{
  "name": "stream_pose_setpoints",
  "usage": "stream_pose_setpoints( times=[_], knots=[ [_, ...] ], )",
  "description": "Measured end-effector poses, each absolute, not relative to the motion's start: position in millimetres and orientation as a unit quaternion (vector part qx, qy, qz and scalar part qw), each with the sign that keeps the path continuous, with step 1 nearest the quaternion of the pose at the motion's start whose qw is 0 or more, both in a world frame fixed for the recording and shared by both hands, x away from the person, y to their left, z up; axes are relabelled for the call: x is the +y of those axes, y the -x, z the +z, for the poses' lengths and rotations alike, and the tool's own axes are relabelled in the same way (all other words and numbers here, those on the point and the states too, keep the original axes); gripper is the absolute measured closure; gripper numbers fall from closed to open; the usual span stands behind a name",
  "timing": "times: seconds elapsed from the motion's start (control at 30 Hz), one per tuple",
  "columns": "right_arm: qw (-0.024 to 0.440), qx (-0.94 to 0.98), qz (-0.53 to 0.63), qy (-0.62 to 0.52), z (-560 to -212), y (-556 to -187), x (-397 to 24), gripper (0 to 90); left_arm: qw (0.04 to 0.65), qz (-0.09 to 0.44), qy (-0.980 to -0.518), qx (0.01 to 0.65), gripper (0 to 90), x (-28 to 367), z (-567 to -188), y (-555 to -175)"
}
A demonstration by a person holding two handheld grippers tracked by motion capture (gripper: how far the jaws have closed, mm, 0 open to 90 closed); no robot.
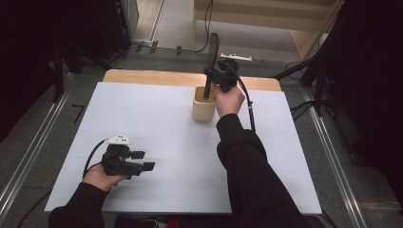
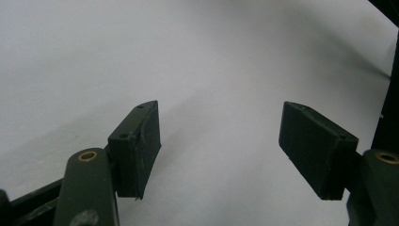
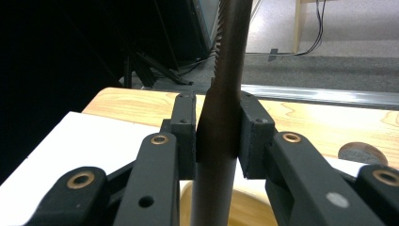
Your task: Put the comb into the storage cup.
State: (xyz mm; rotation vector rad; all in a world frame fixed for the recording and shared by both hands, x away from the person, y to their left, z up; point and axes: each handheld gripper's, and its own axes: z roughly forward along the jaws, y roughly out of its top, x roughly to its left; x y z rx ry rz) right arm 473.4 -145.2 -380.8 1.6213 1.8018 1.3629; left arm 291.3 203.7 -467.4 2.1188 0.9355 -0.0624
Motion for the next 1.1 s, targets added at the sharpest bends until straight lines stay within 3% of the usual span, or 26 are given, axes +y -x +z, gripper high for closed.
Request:
stream_pose_setpoints(
  times=[1.1],
  knots=[
    [0.163, 0.640, 0.479, -0.578, -408.2, -465.3, -146.5, 70.0, 0.400, -0.024, -0.838, 0.370, 30.3, 203.5, -467.6, -291.2]
  ],
)
